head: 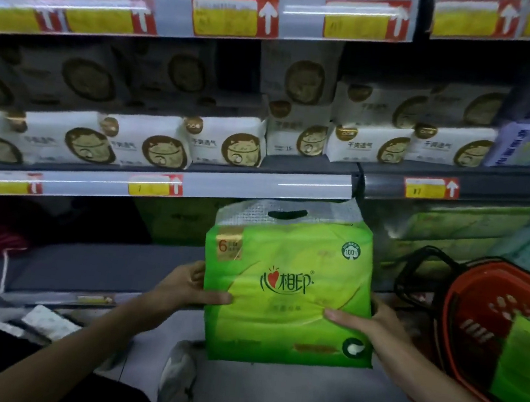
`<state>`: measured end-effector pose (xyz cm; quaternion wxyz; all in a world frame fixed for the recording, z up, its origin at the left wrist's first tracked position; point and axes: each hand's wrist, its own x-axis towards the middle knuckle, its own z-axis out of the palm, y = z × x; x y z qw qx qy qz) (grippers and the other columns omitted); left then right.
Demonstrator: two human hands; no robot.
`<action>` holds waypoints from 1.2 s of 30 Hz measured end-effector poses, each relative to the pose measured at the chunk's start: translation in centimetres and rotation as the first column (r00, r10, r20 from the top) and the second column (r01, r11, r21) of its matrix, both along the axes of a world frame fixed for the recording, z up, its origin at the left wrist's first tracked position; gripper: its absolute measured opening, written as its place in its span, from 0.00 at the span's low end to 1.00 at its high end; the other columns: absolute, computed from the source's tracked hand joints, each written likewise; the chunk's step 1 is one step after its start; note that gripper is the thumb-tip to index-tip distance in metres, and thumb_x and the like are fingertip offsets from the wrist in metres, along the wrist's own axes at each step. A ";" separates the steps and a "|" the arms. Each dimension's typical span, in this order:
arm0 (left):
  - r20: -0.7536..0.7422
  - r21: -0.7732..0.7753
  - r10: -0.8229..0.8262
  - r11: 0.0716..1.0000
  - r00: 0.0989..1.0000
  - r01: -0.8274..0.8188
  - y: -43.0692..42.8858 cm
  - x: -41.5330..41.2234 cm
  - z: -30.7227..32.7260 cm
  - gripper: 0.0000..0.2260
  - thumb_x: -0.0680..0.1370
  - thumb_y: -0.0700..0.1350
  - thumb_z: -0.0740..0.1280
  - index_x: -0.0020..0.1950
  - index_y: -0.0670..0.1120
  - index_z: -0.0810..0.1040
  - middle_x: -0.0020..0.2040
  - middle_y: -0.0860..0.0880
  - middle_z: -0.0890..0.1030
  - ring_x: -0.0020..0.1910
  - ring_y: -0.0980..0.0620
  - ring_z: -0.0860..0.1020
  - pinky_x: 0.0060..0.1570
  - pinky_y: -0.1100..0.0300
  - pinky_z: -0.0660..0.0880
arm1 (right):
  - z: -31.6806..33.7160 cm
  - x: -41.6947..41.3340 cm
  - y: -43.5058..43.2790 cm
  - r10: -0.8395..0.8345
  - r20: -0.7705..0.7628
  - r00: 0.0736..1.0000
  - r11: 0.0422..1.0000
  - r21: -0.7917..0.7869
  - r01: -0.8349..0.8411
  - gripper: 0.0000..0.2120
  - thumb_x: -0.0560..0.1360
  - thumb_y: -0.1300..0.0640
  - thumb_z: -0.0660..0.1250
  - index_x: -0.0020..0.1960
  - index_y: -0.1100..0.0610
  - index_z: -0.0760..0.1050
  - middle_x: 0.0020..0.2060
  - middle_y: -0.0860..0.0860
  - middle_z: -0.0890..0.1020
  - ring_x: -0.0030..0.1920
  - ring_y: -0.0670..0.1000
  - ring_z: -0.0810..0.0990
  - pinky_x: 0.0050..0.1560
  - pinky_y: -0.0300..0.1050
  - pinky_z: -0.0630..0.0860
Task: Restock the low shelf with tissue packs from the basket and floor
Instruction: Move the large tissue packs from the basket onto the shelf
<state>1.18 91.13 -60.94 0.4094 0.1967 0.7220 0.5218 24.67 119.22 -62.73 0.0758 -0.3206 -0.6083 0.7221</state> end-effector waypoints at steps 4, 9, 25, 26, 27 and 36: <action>0.029 -0.039 -0.038 0.998 0.999 0.039 -0.8 -0.2 -3.6 0.27 0.70 0.35 0.81 0.68 0.44 0.79 0.62 0.47 0.85 0.61 0.46 0.84 0.61 0.46 0.81 | -2.9 -0.4 -0.1 0.114 0.144 0.983 0.986 0.101 -0.129 0.36 0.56 0.56 0.88 0.62 0.54 0.80 0.48 0.48 0.89 0.48 0.49 0.88 0.44 0.40 0.83; 0.019 -0.043 -0.018 0.999 1.000 0.019 -0.2 -0.2 -7.7 0.28 0.66 0.31 0.82 0.65 0.40 0.80 0.61 0.45 0.85 0.62 0.44 0.83 0.64 0.42 0.79 | -5.8 -1.3 0.7 0.112 0.316 0.942 0.956 0.224 -0.189 0.43 0.47 0.46 0.89 0.60 0.51 0.81 0.47 0.42 0.88 0.47 0.42 0.86 0.42 0.34 0.80; -0.385 -0.089 0.195 0.965 0.902 -0.246 6.0 -6.5 -8.0 0.35 0.63 0.42 0.86 0.68 0.44 0.79 0.59 0.48 0.85 0.58 0.48 0.83 0.57 0.50 0.81 | -8.5 -11.9 4.1 -0.220 0.189 0.957 0.825 0.560 0.079 0.28 0.59 0.50 0.87 0.55 0.61 0.84 0.49 0.54 0.86 0.49 0.52 0.84 0.49 0.46 0.79; -0.388 -0.083 0.229 0.956 0.893 -0.281 6.6 -6.8 -8.0 0.34 0.64 0.38 0.85 0.68 0.43 0.78 0.58 0.49 0.84 0.57 0.50 0.82 0.56 0.55 0.80 | -8.3 -12.8 4.2 -0.243 0.177 0.954 0.812 0.574 0.100 0.30 0.60 0.49 0.87 0.55 0.62 0.83 0.50 0.55 0.84 0.50 0.52 0.83 0.51 0.46 0.79; -0.380 -0.081 0.259 0.947 0.888 -0.311 7.2 -7.0 -7.9 0.34 0.64 0.35 0.84 0.68 0.42 0.78 0.57 0.49 0.83 0.56 0.51 0.81 0.54 0.59 0.79 | -8.5 -13.6 4.4 -0.271 0.169 0.948 0.799 0.589 0.123 0.32 0.59 0.46 0.86 0.56 0.61 0.83 0.52 0.57 0.83 0.51 0.54 0.82 0.53 0.48 0.80; -0.124 -0.091 0.382 0.915 0.916 -0.394 10.1 -6.2 -10.0 0.22 0.75 0.32 0.75 0.68 0.38 0.76 0.58 0.43 0.83 0.54 0.48 0.81 0.43 0.68 0.79 | -11.6 -15.4 4.5 -0.273 0.285 0.919 0.921 0.352 0.164 0.21 0.73 0.60 0.78 0.63 0.57 0.77 0.58 0.54 0.83 0.58 0.57 0.81 0.60 0.53 0.79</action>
